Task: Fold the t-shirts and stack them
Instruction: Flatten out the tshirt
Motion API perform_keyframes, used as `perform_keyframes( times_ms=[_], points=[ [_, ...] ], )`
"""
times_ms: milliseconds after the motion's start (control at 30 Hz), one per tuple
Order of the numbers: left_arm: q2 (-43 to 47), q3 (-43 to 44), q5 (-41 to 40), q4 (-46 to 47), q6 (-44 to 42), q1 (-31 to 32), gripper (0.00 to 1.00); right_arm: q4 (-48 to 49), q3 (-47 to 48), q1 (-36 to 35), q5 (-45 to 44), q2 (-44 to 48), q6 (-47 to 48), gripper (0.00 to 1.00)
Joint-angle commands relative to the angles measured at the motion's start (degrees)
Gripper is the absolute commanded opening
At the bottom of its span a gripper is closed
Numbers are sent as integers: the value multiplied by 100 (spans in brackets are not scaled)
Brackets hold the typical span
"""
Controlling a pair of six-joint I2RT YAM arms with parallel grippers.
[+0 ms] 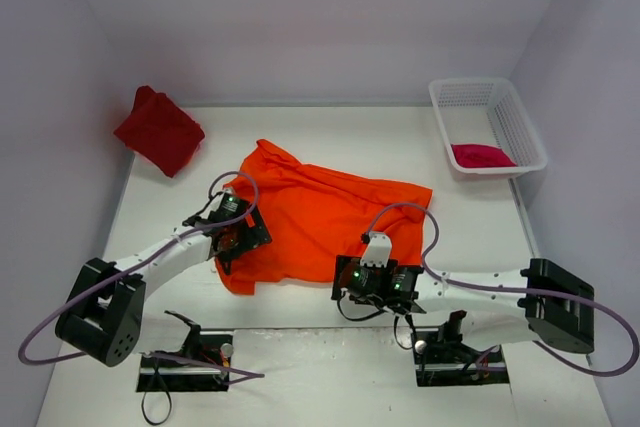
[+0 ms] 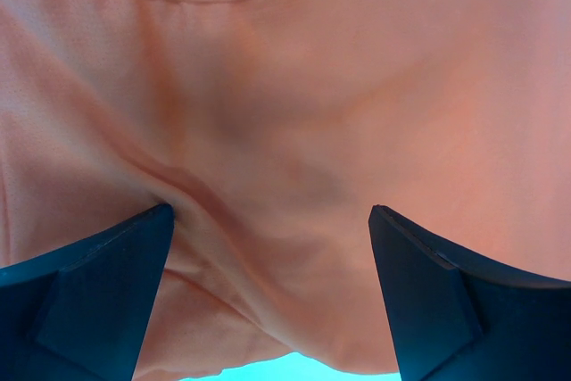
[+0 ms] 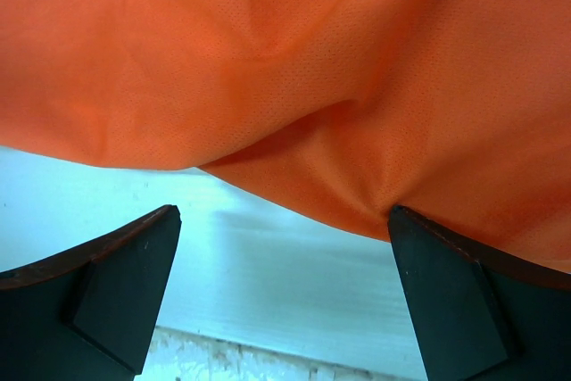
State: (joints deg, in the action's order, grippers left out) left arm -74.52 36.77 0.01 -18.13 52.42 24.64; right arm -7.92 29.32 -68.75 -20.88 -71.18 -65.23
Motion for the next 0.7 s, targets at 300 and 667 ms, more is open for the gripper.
perform_keyframes(
  times_ms=[300,667],
  points=[
    [-212,-126,236,477,-329,-364,87,-1255,47,-876,102,-28,-1325,100],
    [-143,-328,456,574,-277,-460,87,-1361,285,-886,-232,-238,-1483,100]
  ],
)
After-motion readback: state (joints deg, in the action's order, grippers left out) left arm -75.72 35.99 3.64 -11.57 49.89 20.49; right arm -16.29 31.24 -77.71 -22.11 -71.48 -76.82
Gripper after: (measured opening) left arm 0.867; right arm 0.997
